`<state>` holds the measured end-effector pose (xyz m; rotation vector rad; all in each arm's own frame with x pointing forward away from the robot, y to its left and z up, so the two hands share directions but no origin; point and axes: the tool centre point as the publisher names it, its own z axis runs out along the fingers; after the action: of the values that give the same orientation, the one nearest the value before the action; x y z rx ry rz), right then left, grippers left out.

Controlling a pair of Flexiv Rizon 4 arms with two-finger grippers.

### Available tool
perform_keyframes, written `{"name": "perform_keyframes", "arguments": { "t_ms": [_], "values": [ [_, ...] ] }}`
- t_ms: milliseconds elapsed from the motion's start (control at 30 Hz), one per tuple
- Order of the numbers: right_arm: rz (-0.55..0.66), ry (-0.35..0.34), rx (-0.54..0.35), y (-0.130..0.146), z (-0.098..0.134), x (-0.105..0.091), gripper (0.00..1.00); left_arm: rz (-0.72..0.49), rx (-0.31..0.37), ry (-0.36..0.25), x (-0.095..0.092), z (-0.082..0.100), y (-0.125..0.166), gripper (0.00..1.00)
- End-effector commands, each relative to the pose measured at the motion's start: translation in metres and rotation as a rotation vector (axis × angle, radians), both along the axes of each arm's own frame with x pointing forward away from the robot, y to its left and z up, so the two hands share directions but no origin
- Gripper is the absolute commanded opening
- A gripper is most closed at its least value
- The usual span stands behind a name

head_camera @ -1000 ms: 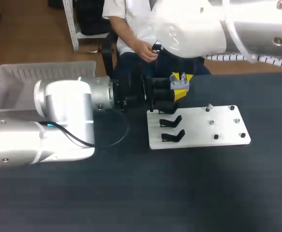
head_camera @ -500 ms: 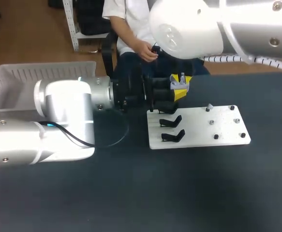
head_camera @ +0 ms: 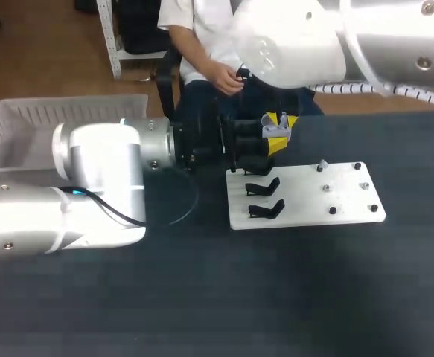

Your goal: Pick up each earbud case from the left stands, insert the matching earbuds, close the lid, and place the case in the box.

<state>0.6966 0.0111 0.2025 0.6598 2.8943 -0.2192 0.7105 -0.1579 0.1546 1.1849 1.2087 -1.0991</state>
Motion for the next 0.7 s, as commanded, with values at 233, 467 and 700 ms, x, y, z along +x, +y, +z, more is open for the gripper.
{"name": "perform_keyframes", "arguments": {
  "t_ms": [233, 467, 700],
  "values": [
    [-0.009, 0.007, 0.008, -0.001, -0.004, 0.000, 0.00, 0.008, -0.006, -0.005, -0.002, -0.001, 0.000, 0.00],
    [-0.009, 0.017, 0.008, 0.001, -0.009, 0.003, 0.00, 0.008, -0.006, -0.005, -0.002, -0.001, 0.000, 0.00],
    [-0.009, 0.032, 0.009, 0.001, -0.018, 0.005, 0.00, 0.008, -0.006, -0.005, -0.002, -0.001, 0.000, 0.00]
  ]
}}
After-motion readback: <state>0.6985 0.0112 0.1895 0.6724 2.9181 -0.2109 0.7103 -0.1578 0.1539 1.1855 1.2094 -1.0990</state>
